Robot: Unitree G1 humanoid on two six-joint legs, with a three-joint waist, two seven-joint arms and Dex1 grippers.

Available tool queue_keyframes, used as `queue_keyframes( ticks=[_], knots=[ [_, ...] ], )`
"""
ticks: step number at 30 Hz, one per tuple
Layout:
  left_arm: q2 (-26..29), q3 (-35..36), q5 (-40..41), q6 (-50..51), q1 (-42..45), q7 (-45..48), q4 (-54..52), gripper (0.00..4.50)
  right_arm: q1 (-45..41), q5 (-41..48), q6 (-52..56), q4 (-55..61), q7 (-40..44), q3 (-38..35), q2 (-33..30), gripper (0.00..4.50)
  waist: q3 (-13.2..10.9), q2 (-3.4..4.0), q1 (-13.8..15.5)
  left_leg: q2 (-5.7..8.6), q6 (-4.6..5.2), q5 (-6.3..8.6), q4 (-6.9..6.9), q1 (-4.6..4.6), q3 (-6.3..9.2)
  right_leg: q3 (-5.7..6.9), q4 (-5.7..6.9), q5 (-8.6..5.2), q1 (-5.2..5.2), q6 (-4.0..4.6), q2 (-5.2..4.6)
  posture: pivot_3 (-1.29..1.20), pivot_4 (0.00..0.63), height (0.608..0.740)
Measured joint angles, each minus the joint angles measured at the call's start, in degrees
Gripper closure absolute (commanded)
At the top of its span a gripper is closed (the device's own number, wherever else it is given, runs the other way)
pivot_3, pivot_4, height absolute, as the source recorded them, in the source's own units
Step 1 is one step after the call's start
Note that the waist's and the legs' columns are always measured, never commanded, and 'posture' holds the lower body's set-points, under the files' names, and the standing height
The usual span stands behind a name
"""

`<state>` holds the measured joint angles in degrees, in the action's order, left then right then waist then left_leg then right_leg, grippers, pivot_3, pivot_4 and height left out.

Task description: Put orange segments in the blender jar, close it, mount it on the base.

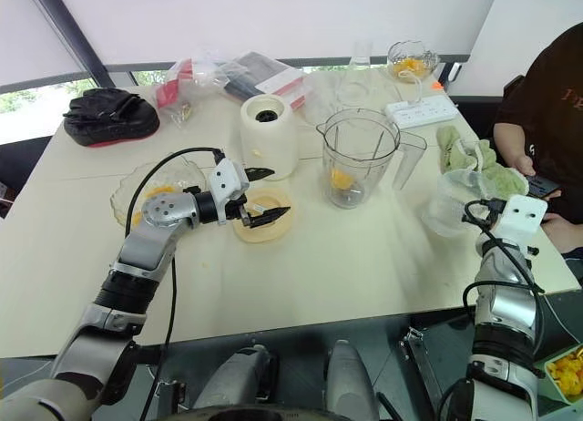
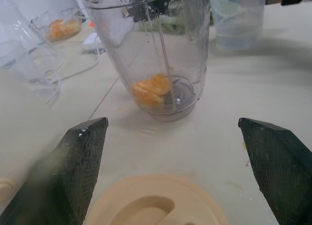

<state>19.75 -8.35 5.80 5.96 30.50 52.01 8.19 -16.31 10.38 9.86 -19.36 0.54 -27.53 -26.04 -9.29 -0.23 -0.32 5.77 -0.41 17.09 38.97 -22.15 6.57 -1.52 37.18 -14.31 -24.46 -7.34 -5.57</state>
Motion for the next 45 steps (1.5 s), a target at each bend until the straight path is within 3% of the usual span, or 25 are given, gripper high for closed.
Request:
queue_keyframes(
  ticks=[15,29,36,45],
  knots=[
    [0.3,-0.1,-0.1,-1.6,0.1,0.1,0.8,0.0,1.5,2.6,1.2,5.3,-3.4,-1.0,2.9,4.48,0.0,0.06,0.6,0.0,-0.03,-0.02,0.0,0.0,-0.04,-0.01,-0.03,0.0,-0.02,0.0,0.0,0.0,0.15,0.74],
    [0.5,-1.0,-0.1,-1.7,0.2,0.2,0.8,0.0,-3.9,8.4,7.5,20.8,-10.3,-2.3,6.8,4.48,-0.1,0.25,0.0,-0.02,-0.04,-0.02,-0.08,-0.02,-0.06,-0.03,-0.01,0.0,-0.11,0.0,0.01,0.0,0.15,0.74],
    [0.9,-1.1,-0.1,-1.3,-0.9,-0.1,0.3,0.0,-13.1,5.8,12.1,21.4,-9.3,0.5,-2.0,4.48,-0.3,0.5,-0.4,-0.04,-0.03,-0.02,-0.13,-0.04,-0.11,-0.02,-0.01,0.0,-0.17,0.0,0.01,0.0,0.15,0.74],
    [1.0,-1.6,-0.1,-1.2,-3.0,-1.4,-1.6,0.0,-23.5,-1.1,11.7,18.7,-0.4,10.9,-10.0,4.48,-0.3,0.49,-0.5,-0.06,-0.05,-0.03,-0.17,-0.05,-0.17,-0.03,-0.03,0.0,-0.2,0.0,0.0,0.0,0.15,0.74]
  ],
)
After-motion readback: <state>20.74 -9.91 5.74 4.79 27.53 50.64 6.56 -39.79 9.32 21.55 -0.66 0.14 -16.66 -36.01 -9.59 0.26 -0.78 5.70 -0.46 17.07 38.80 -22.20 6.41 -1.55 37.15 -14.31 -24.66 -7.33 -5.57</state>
